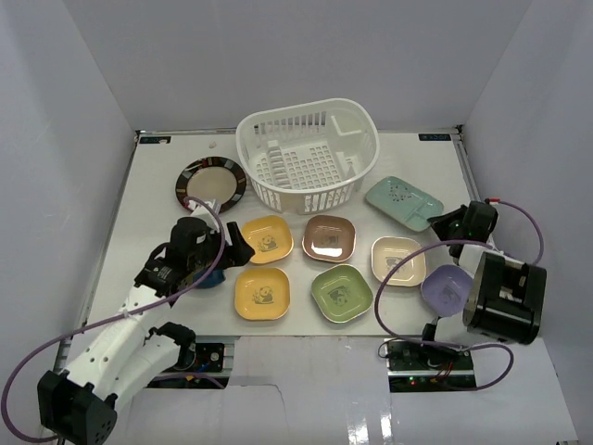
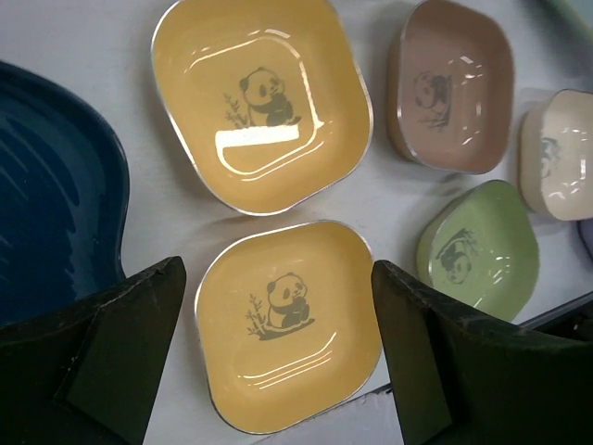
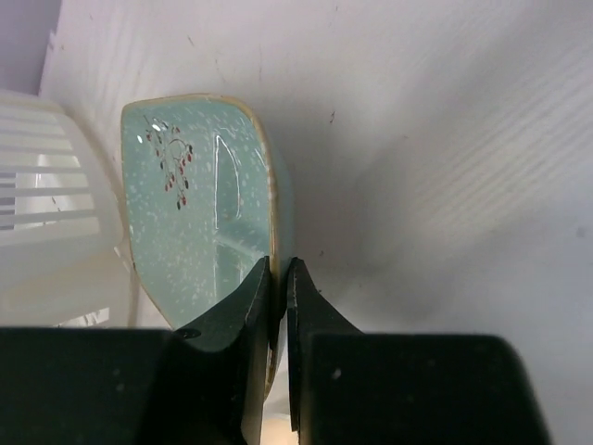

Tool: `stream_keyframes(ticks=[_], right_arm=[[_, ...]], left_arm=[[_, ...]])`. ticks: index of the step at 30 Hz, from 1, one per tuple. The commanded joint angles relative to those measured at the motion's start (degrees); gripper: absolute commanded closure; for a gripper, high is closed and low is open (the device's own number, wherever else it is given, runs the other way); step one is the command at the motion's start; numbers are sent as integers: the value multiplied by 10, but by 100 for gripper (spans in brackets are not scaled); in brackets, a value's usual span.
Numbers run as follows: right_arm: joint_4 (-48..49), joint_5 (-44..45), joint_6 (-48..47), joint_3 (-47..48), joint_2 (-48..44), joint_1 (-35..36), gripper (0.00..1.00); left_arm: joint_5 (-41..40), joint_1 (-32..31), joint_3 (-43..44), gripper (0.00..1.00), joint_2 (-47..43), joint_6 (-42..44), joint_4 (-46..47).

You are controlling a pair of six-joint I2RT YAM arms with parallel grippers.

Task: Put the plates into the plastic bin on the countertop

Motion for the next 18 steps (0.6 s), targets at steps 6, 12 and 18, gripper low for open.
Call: stream_keyframes(ticks=[6, 12, 18], right_arm=[[-51, 68, -7, 51, -277, -8, 92], [-58, -15, -10, 143, -329, -1, 92], [-99, -11, -77, 317, -210, 150, 92]], left_arm=[[-83, -2, 19, 10, 46, -49, -26], [-165, -2, 52, 12, 72, -89, -1], [-207, 6, 135, 15, 161, -100, 39]])
